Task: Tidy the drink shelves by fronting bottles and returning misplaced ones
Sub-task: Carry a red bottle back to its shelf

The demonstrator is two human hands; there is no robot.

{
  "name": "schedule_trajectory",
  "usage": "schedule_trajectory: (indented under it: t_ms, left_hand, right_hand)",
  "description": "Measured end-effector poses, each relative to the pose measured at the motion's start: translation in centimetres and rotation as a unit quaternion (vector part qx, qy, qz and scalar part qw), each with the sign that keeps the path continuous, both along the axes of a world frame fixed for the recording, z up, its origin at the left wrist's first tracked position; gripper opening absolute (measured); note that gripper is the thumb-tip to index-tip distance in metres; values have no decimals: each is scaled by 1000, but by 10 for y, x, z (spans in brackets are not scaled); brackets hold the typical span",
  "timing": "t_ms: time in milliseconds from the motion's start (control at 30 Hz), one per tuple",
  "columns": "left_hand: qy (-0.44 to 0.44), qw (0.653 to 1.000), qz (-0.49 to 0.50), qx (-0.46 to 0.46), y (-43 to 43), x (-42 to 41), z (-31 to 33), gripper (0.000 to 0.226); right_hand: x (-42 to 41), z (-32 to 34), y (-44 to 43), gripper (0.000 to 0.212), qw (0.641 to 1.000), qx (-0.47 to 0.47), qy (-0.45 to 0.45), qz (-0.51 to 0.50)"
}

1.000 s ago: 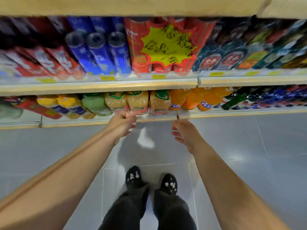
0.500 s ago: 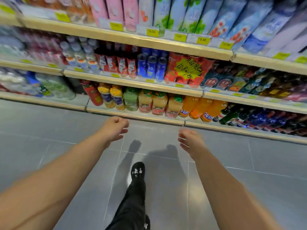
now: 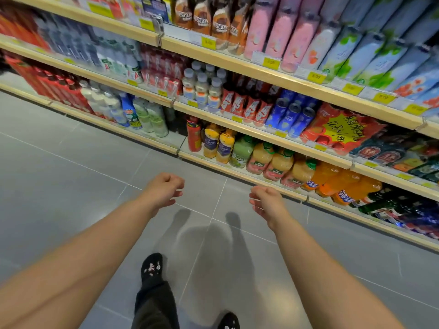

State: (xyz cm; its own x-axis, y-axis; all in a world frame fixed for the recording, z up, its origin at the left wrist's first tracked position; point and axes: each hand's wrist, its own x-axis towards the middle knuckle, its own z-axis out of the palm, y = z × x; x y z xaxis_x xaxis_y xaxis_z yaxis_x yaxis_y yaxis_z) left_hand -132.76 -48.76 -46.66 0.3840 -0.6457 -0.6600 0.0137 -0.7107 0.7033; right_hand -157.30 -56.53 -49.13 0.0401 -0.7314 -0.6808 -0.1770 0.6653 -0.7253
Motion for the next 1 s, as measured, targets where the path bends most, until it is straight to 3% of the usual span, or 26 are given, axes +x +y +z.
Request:
schedule_trajectory:
  t_ms: [133,367,633,833,1000]
  left_hand:
    - [-2,1000,-10,13,-19,80,-13,10]
    - [-20,997,-65,47,-85,188,-29,13]
    - [-33,983,-165,78,-189,232,-69,14]
    - [-32,985,-160,56,-282,262,-107,20]
    - [-30,981,-181,55,-338,265,-162,27]
  right_hand:
    - [83,-15,-8,4,1000,7,-13,2]
    - [185,-48,-28,26,998,38,-31,-49]
    - [230,-94,-108,23,992,45,-19,-117]
    - [270,-139,-181,33,985,64,-67,-145]
    - [311,-187,-224,35,979,55,-53,-187]
